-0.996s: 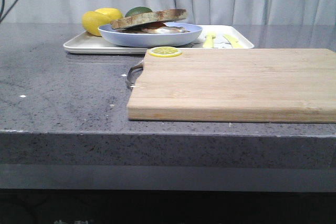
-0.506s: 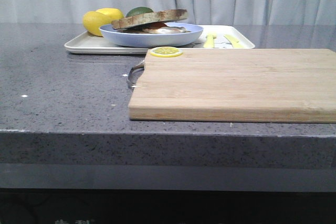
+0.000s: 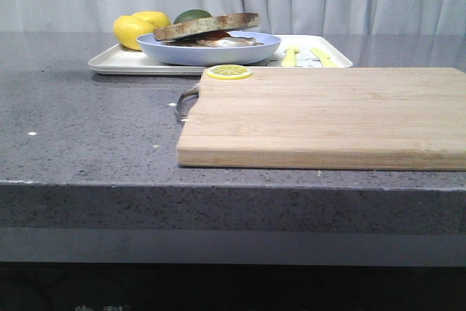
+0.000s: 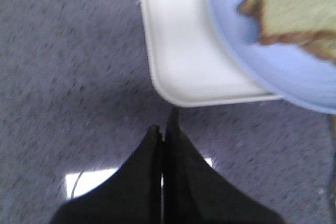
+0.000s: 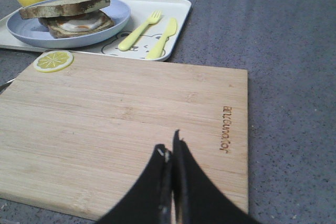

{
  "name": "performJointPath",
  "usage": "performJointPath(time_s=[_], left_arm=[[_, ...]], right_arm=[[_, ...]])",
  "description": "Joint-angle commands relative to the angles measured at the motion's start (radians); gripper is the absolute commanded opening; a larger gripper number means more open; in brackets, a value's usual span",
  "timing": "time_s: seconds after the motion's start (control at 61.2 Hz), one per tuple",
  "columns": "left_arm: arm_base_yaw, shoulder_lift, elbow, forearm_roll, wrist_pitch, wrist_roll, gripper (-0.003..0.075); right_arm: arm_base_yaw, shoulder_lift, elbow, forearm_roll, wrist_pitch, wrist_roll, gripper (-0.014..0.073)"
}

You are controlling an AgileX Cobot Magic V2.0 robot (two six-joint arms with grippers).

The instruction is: Place bread and move sandwich to tray

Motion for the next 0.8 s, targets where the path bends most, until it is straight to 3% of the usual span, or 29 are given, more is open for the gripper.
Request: performJointPath(time_s=[0.0,0.261,0.539,0.784], left_arm=[[0.029,-0.128,0.118,0.028,-0.051,-0.022,-0.002],[0.067,-0.381,0.519,0.025,-0.304,-0.031,-0.002],[0.069,-0.736,0.947,0.025,-0.673,-0.041,-0.002],[0.069,-1.049,1.241,-0.014,-0.883,-0.041,-0.002]], right_arm=[[-0.005,0.002,-0.028,-0.002,-0.075,-0.004,-0.006],[-0.005,0.002,-0.028,-0.002,-0.075,-0.004,-0.006],[-0.005,0.002,-0.028,-0.002,-0.075,-0.004,-0.006],[-0.005,0.002,-0.028,-0.002,-0.075,-0.004,-0.006]])
